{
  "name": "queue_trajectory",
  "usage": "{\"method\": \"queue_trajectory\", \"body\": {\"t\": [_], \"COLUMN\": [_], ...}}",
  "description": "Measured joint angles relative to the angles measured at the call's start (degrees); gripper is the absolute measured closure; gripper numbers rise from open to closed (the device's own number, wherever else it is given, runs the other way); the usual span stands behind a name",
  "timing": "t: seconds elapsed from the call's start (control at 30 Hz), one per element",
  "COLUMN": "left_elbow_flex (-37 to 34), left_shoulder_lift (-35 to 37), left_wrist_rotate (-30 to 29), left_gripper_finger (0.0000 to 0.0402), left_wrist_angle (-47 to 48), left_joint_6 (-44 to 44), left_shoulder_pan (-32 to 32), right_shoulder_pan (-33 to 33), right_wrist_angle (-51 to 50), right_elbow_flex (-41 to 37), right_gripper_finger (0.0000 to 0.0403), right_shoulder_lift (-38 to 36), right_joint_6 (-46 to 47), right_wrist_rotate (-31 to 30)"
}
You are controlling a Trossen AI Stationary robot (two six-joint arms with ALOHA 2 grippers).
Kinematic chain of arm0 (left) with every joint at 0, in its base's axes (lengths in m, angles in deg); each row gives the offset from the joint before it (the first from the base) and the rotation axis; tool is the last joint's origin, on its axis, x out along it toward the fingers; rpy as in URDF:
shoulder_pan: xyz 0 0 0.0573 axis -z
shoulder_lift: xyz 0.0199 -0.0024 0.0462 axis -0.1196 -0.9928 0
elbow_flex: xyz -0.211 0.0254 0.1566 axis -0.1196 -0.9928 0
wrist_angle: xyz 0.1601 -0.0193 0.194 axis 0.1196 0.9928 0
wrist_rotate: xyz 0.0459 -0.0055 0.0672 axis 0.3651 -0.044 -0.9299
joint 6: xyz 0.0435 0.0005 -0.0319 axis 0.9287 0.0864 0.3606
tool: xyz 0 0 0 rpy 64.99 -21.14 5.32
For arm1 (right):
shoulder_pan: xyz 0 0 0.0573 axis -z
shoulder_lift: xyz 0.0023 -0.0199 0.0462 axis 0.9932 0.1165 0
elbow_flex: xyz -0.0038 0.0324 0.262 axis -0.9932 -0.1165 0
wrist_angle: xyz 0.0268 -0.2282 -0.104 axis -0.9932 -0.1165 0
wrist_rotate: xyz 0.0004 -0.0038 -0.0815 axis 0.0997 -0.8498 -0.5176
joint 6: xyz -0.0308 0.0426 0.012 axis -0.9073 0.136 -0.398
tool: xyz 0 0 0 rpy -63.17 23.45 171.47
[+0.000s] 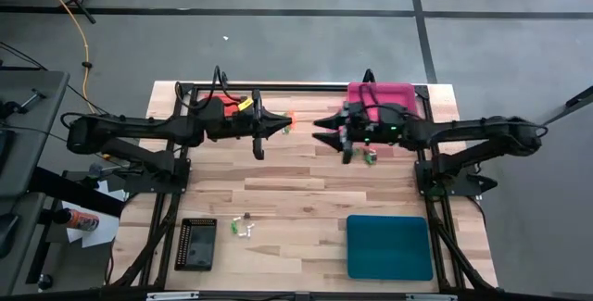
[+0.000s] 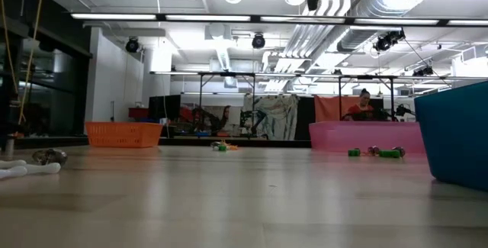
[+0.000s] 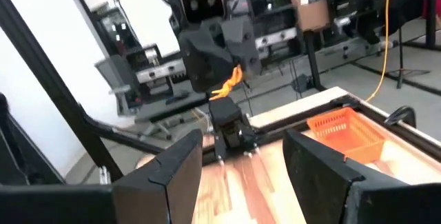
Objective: Sort Halloween decoration
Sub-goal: Put the orange spider toy into the pink bin
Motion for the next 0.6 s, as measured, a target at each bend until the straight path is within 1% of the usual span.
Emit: {"method": "queue_trajectory", "body": {"t": [0.13,0.27,0.33,0.5,0.6], "left_elbow_flex": [0.1,0.0,0.0,0.0,0.0], "left_shoulder_lift": [-1.3,-2.4,-2.4,-2.3,-2.3], "left_wrist_rotate": [0.0,0.0,0.0,0.0,0.0], "left_gripper_finger": [0.0401,0.0401,0.0401,0.0401,0.0401], "left_wrist_angle": [-0.4,-0.5,-0.7,-0.7,-0.8], "left_joint_6": [0.5,1.4,1.6,2.4,3.0], "left_shoulder_pan": [0.3,0.3,0.3,0.3,0.3], "right_shoulder_pan": [0.0,0.8,1.2,1.4,1.4], "right_wrist_angle": [0.1,-2.6,-4.7,-5.1,-5.8], "right_elbow_flex": [5.3,10.1,11.6,13.2,13.2], "right_gripper_finger": [0.0206,0.0206,0.0206,0.0208,0.0224], "right_shoulder_lift": [6.6,10.4,11.3,11.8,11.7], "right_joint_6": [-0.6,-0.4,-0.2,-0.3,0.6], "right_wrist_rotate": [0.0,0.0,0.1,1.5,1.5]}}
